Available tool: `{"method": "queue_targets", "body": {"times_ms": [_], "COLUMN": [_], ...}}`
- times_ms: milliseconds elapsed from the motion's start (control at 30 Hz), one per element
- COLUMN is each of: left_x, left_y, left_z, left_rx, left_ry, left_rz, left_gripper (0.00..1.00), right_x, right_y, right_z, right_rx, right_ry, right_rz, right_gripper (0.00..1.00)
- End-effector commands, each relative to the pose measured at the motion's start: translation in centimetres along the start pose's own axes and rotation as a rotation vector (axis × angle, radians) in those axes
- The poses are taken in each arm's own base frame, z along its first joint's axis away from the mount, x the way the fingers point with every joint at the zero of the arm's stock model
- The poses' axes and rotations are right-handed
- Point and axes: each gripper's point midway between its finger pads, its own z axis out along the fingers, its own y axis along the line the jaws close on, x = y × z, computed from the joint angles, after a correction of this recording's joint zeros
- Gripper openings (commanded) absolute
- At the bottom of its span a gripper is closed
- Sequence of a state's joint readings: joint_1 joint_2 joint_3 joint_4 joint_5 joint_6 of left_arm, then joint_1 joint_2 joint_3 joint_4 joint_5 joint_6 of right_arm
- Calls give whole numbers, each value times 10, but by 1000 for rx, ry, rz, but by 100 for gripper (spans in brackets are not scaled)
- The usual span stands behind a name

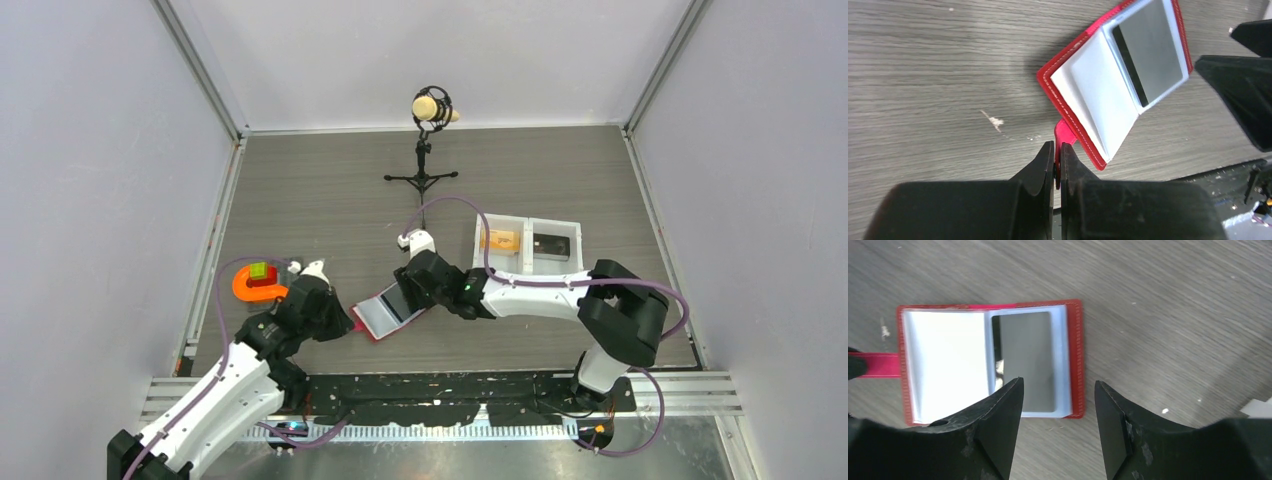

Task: Take the credit cards out of the card holder
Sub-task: Remove the credit card from the card holder.

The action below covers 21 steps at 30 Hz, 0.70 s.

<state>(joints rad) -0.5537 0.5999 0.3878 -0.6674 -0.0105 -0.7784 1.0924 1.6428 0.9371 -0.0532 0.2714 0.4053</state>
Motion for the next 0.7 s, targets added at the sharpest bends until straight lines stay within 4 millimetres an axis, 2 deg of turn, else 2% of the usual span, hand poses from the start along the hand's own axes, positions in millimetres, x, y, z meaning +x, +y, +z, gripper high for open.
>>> {"method": "queue_targets", "body": {"times_ms": [0, 33, 67, 133, 167, 433, 667], "left_x": [-25, -28, -31, -37, -39, -47, -37], "left_y": [11, 12, 12, 9, 7, -34, -55], "left_z": [-8, -9, -10, -12, -14, -13, 5], "left_rx": [-105, -118, -125, -123, -115, 92, 207], "left_ry": [-89, -101, -113, -130, -137, -153, -90], "left_rz": [-16, -17, -17, -18, -20, -7, 6], "left_gripper": [3, 4, 10, 28, 31, 44, 41], "right_x": [-17, -17, -18, -19, -19, -12, 3], "right_y": [-5, -4, -3, 0, 1, 13, 13], "right_z": [-9, -8, -7, -5, -1, 15, 22], "right_rx": [-23, -31, -43, -64, -68, -127, -124], "right_ry": [-28, -26, -22, -15, -9, 46, 87], "right_rz": [17, 17, 21, 24, 23, 39, 67], "right_gripper": [61, 61, 60, 60, 60, 57, 56]}}
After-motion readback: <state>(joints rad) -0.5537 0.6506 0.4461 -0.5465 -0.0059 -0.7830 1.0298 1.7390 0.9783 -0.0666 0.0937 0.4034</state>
